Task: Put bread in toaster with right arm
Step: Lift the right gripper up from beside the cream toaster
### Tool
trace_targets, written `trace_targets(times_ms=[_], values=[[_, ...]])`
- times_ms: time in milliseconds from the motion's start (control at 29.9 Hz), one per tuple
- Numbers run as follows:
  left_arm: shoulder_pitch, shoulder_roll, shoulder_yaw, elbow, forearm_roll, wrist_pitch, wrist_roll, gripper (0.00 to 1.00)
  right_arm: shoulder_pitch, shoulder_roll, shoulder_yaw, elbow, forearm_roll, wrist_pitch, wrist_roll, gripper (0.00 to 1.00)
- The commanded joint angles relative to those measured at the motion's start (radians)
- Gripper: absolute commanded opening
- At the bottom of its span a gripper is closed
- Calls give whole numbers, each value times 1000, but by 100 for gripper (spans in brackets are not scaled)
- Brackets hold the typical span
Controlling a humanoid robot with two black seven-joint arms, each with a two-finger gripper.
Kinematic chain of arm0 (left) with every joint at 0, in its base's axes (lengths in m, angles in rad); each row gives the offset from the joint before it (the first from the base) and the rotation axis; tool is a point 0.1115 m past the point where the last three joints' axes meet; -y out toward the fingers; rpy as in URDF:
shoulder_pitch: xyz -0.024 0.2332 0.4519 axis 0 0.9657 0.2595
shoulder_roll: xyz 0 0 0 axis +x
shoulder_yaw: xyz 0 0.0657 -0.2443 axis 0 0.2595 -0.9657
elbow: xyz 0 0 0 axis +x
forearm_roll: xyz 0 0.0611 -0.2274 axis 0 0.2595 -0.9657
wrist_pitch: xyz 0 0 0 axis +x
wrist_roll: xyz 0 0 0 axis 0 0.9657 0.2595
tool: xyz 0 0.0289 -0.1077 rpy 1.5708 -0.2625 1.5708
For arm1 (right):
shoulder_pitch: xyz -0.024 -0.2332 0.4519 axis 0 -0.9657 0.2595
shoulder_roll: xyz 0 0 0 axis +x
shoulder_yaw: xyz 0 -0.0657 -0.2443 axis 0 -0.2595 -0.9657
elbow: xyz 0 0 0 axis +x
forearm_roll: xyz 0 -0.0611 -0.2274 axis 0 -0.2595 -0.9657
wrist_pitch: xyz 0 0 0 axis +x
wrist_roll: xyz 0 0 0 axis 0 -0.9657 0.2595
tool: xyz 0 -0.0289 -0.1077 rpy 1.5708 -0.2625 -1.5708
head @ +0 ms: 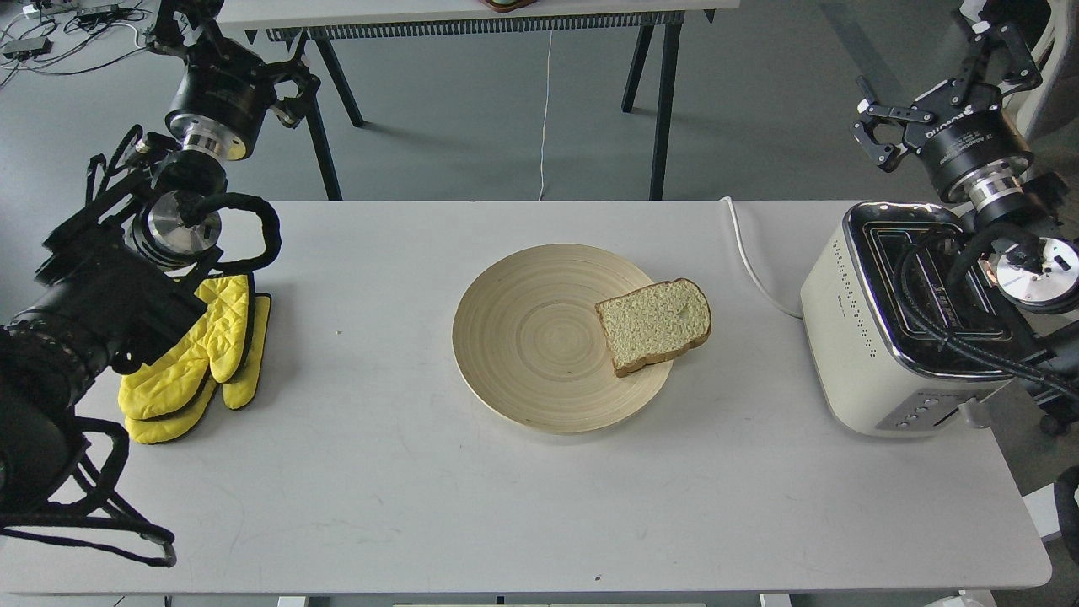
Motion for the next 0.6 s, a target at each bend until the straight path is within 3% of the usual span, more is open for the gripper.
trace_targets(times_ms=[0,268,569], values=[[2,-2,2,0,0,0,-1,100,1,0,-4,4,-3,0,2,100],[2,-2,-5,0,0,0,-1,100,17,-17,-12,11,-29,0,2,100],[2,-6,-11,0,0,0,-1,100,67,-81,-12,86,-308,-13,2,99]])
